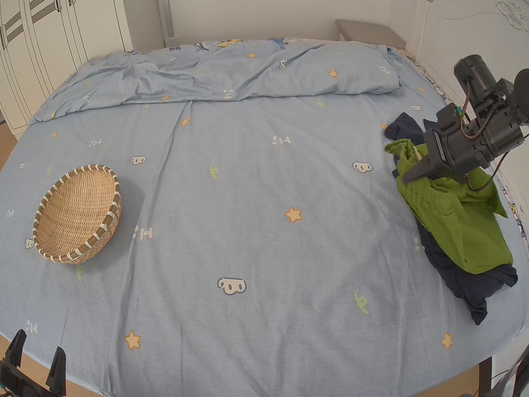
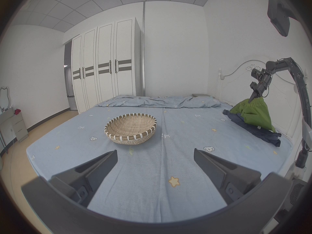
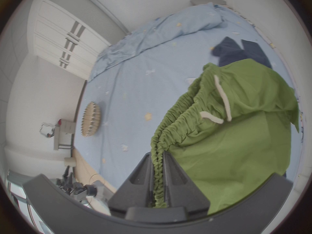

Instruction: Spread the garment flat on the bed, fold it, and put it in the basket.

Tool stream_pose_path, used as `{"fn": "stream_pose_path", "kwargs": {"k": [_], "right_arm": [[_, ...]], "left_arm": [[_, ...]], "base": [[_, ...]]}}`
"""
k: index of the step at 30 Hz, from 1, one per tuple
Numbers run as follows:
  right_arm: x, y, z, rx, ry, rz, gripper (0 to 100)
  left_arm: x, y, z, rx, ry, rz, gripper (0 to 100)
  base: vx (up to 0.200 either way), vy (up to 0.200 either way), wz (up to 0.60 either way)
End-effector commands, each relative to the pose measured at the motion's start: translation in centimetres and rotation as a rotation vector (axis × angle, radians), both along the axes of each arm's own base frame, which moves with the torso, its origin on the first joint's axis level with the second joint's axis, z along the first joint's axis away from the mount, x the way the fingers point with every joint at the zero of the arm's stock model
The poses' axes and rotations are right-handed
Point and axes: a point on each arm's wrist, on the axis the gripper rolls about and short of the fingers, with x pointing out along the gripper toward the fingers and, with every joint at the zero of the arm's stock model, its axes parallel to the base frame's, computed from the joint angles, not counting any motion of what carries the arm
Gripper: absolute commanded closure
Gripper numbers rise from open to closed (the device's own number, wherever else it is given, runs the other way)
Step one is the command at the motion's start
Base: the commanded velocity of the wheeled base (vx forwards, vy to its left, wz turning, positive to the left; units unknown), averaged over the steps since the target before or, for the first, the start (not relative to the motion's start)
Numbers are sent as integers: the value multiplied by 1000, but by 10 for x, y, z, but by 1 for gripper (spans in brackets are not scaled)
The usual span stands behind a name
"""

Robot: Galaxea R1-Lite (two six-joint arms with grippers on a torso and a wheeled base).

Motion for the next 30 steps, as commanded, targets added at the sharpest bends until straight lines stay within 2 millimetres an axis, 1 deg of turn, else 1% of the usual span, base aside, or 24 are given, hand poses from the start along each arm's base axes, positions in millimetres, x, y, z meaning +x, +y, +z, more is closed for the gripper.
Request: {"fn": "stream_pose_path", "kwargs": {"k": [1, 4, 6, 7, 9, 13, 14, 15, 16, 17, 18, 19, 21, 24, 25, 26, 28, 29, 30], "right_arm": [[-30, 54, 19, 89, -34, 130, 100], [-39, 83, 20, 92, -71, 176, 100], [-39, 83, 20, 92, -71, 176, 100], [-49, 103, 20, 91, -96, 216, 100], [-60, 129, 17, 93, -102, 286, 100], [-74, 164, 17, 139, -91, 357, 100], [-75, 170, 16, 148, -87, 362, 100], [-77, 185, 14, 171, -82, 376, 100], [-76, 194, 13, 185, -86, 378, 100], [-76, 197, 12, 190, -90, 379, 100], [-72, 210, 6, 199, -94, 382, 100], [-70, 218, -1, 191, -91, 384, 100], [-66, 230, -15, 163, -87, 371, 100], [-56, 243, -37, 109, -73, 341, 100], [-54, 243, -40, 104, -70, 339, 100], [-50, 247, -49, 85, -54, 334, 100], [-47, 247, -53, 78, -48, 327, 100], [-47, 247, -53, 78, -48, 327, 0], [-46, 247, -55, 75, -45, 324, 0]], "left_arm": [[1, 0, -5, 0, 9, 1, 0], [1, 0, -5, 0, 9, 1, 0], [1, 0, -5, 0, 9, 1, 0], [1, 0, -5, 0, 9, 1, 0], [1, 0, -5, 0, 9, 1, 0], [1, 0, -5, 0, 8, 1, 0], [1, 0, -5, 0, 9, 1, 0], [1, 0, -5, 0, 9, 1, 0], [1, 0, -5, 0, 9, 1, 0], [1, 0, -5, 0, 9, 1, 0], [1, 0, -5, 0, 9, 1, 0], [1, 0, -5, 0, 9, 2, 0], [1, 0, -5, 0, 9, 1, 0], [1, 0, -5, 0, 9, 1, 0], [1, 0, -5, 0, 9, 1, 0], [1, 0, -5, 0, 9, 1, 0], [1, 0, -5, 0, 9, 1, 0], [1, 0, -5, 0, 9, 1, 0], [1, 0, -5, 0, 9, 1, 0]], "base": [[0, 0, 0], [0, 0, 0], [0, 0, 0], [0, 0, 0], [0, 0, 0], [0, 0, 0], [0, 0, 0], [0, 0, 0], [0, 0, 0], [0, 0, 0], [0, 0, 0], [0, 0, 0], [0, 0, 0], [0, 0, 0], [0, 0, 0], [0, 0, 0], [0, 0, 0], [0, 0, 0], [0, 0, 0]]}}
